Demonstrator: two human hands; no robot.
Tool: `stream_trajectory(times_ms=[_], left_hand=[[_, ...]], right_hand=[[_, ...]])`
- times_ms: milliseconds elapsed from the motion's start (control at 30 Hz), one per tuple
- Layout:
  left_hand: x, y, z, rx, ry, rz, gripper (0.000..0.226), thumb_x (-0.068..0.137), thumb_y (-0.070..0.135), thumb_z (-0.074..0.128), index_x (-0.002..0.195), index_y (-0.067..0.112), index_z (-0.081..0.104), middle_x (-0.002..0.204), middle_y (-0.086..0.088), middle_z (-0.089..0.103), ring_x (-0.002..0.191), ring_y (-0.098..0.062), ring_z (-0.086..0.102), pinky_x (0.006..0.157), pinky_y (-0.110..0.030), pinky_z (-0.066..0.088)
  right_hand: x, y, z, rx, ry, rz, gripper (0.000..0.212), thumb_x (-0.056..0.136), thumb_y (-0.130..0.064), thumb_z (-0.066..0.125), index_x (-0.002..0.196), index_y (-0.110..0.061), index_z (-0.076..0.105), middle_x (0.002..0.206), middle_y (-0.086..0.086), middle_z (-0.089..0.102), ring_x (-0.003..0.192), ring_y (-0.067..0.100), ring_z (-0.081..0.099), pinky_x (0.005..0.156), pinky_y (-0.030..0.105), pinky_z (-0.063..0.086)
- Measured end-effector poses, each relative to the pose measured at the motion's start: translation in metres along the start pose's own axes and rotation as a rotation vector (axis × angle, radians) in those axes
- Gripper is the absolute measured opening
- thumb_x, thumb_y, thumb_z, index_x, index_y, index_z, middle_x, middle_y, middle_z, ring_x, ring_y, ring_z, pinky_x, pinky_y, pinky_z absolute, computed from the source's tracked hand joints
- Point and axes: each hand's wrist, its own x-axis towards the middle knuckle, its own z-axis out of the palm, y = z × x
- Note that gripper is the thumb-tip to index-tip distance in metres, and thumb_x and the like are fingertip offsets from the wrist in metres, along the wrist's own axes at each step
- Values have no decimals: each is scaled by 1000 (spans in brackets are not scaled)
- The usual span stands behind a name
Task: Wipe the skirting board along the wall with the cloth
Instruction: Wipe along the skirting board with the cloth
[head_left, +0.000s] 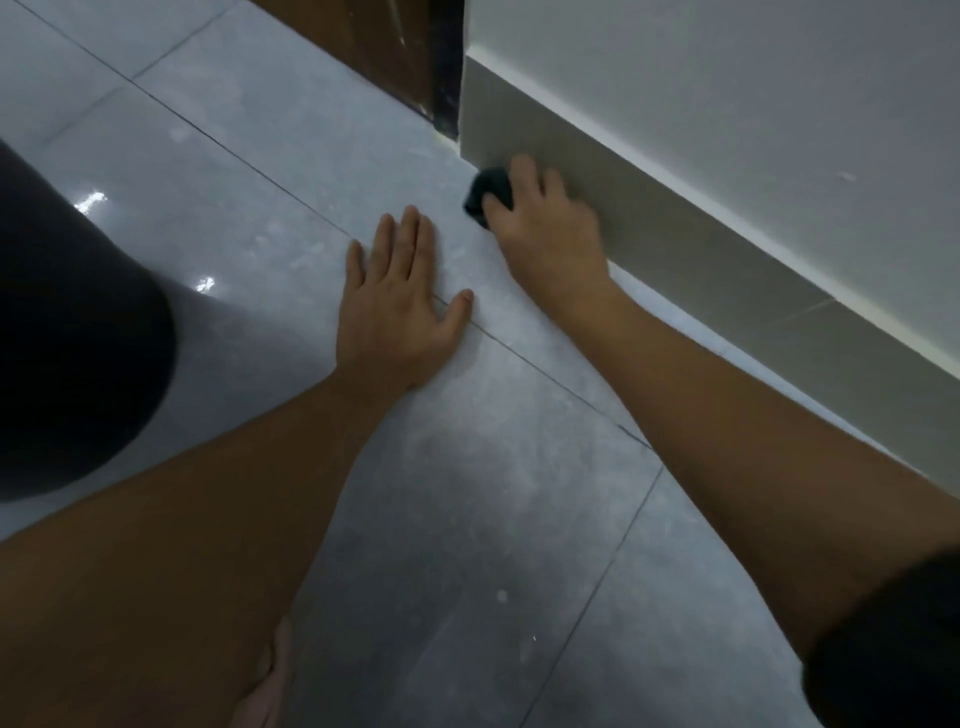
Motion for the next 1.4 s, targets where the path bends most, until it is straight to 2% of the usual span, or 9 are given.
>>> stream_trajectory(times_ms=[33, 133, 333, 467, 567, 700, 867, 1067, 1400], left_hand=[[-2, 2, 1, 4, 1, 8, 82, 89, 60, 18, 153, 11, 4, 161, -5, 0, 148, -22, -2, 118, -43, -3], [-4, 1, 5, 10, -5, 11, 81, 90, 60, 19, 153, 12, 4, 161, -5, 1, 148, -22, -1, 118, -43, -3], [-6, -6, 4, 7, 6, 22, 81, 88, 59, 18, 152, 9, 11, 161, -7, 9, 148, -25, 5, 118, -45, 1], [2, -3, 1, -10, 23, 21, 83, 87, 58, 18, 152, 7, 14, 160, -10, 13, 147, -27, 9, 117, -47, 4], [2, -5, -2, -14, 35, -17, 83, 87, 58, 18, 151, 6, 16, 159, -11, 15, 147, -28, 11, 117, -49, 4], [2, 8, -5, -11, 43, -102, 79, 86, 50, 27, 150, 4, 18, 159, -13, 14, 147, -30, 9, 116, -51, -3], [-23, 54, 7, -120, 25, -49, 77, 87, 48, 28, 148, 2, 24, 157, -16, 20, 146, -31, 15, 117, -49, 3], [-28, 54, 9, -63, 39, -42, 79, 88, 52, 27, 149, 2, 24, 157, -17, 18, 146, -33, 15, 116, -47, 1], [-58, 127, 13, -98, -85, 63, 71, 98, 45, 20, 150, 3, -5, 160, -14, -9, 147, -27, -9, 114, -42, -14]], right_hand=[[6, -4, -5, -81, -95, -32, 10, 67, -20, 74, 77, -20, 72, 94, 4, 68, 64, 19, 60, 41, 23, 42], [43, -11, -11, -439, 179, -250, 3, 63, -21, 73, 65, -22, 71, 98, 2, 71, 64, 17, 63, 40, 21, 40], [-19, 25, -19, -576, 291, -244, 19, 79, -11, 51, 85, -16, 69, 94, 6, 63, 70, 22, 59, 44, 27, 40], [-75, 58, -32, -711, 166, -220, 15, 74, -3, 61, 84, -12, 67, 89, 10, 58, 65, 24, 52, 45, 28, 40], [-40, 43, -56, -782, 321, -285, 20, 82, -7, 51, 89, -16, 67, 90, 7, 60, 66, 21, 54, 46, 27, 38], [29, -3, -72, -719, 380, -282, 10, 72, -19, 65, 77, -25, 71, 87, -2, 66, 64, 14, 59, 44, 22, 37], [-7, 26, -43, -780, 411, -294, 20, 78, -8, 53, 74, -22, 66, 84, 0, 62, 63, 16, 55, 44, 26, 29], [-133, 101, -30, -781, 100, -264, 29, 81, -3, 43, 88, -15, 69, 89, 10, 59, 64, 25, 53, 46, 29, 41], [-93, 81, -39, -765, 330, -245, 27, 78, -9, 57, 98, -24, 65, 92, 4, 61, 66, 19, 54, 45, 25, 36]])
